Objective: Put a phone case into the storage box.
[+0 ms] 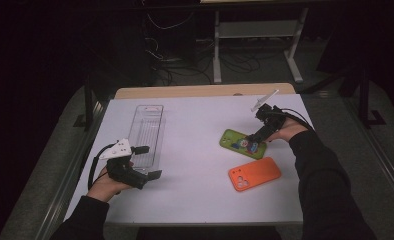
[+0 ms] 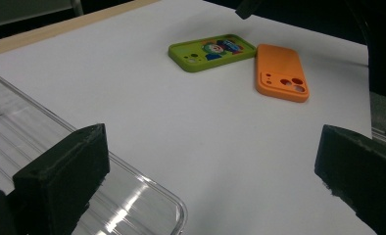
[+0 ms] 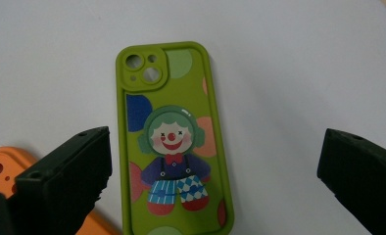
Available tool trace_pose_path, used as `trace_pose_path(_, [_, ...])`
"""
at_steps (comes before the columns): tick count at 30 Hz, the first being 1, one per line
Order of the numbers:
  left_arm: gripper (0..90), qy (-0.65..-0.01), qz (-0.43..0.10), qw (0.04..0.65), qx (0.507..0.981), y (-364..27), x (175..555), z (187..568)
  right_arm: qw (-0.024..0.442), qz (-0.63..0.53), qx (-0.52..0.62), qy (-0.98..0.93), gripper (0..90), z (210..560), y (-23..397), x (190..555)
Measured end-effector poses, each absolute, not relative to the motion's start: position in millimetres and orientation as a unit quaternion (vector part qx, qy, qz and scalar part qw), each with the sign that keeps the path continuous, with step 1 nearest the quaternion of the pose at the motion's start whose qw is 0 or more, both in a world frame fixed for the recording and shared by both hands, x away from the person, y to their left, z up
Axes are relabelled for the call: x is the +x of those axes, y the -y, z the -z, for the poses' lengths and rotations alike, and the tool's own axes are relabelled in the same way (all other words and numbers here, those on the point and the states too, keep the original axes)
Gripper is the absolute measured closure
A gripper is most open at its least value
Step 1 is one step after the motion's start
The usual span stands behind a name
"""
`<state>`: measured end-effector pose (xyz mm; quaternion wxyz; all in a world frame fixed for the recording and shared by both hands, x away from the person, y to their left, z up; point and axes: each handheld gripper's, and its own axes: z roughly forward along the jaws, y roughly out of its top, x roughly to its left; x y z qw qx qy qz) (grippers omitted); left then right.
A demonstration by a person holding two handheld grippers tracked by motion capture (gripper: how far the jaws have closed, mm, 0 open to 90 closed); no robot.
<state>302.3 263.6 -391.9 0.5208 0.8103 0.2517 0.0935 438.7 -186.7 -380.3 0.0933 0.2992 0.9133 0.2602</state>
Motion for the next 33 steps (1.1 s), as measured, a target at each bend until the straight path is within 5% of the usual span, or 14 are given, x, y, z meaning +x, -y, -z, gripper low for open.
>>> trace_pose_path(33, [0.0, -0.253, -0.092, 0.520, 0.811, -264, 303, 393, 0.048, -0.194, 0.280, -0.939, 0.0, 422, 172, 436])
